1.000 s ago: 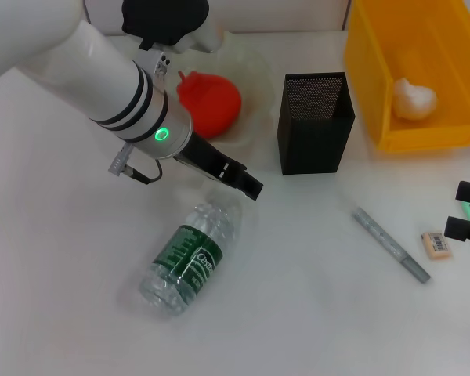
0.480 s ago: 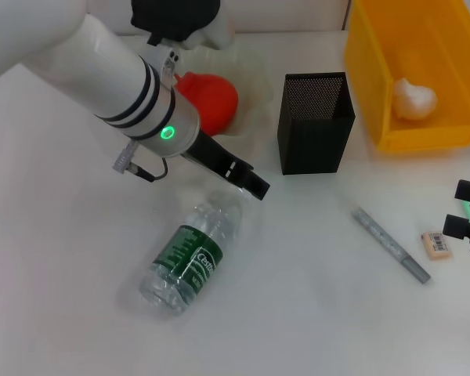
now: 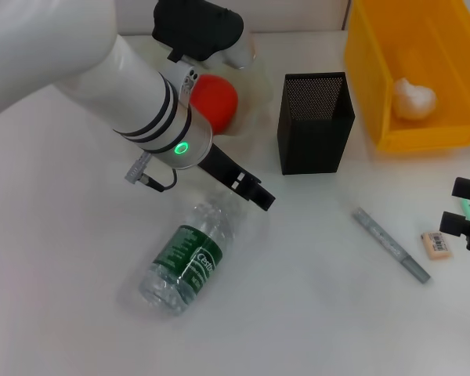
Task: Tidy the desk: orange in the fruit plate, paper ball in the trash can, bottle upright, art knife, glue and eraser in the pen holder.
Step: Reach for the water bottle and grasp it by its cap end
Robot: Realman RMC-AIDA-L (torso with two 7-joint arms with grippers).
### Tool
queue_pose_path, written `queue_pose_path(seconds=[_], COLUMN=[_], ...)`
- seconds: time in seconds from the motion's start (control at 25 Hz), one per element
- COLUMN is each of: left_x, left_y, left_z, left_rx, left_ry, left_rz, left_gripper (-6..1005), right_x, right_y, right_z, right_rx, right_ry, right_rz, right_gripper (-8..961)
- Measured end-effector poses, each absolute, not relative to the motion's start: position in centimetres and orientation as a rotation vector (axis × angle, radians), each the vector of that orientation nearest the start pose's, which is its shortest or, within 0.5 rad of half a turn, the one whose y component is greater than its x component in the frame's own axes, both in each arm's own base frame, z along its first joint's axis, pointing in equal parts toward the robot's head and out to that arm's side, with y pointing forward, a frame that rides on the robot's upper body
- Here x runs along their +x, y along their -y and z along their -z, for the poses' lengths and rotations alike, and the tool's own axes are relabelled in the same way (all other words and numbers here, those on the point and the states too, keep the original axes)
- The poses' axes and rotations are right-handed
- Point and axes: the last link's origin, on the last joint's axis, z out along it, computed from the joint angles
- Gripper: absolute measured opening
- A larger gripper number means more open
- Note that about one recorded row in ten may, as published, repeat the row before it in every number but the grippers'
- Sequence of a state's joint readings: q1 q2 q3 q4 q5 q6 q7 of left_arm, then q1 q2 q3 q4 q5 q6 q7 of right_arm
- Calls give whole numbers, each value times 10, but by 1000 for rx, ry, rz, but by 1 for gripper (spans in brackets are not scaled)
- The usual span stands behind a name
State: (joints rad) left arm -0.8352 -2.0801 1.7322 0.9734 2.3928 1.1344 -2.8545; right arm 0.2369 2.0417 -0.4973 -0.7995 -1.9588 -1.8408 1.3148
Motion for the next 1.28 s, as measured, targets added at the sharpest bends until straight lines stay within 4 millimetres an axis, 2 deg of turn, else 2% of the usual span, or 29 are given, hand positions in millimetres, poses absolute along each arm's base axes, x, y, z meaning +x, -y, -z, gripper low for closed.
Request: queue_pose_path(seconds=[0.44, 0.88, 1.08, 1.28], left_x=[-140, -142, -143, -143], left_y=[-380, -379, -377, -376], left_z=[97, 97, 100, 101], left_rx=[-2559, -2560, -2564, -2575], left_ry=[986, 989, 982, 958], left_rz=[-407, -419, -445, -453], left_gripper=[810, 714, 523, 474], right_x=[329, 329, 329, 329], right_y=[-240, -246, -247, -247], right_z=[-62, -62, -62, -62], right_rx=[-2546, -2538, -2537, -2537], right_ry=[-685, -684, -682, -682], right_rz=[-821, -810, -811, -810], right_gripper=[677, 677, 677, 677])
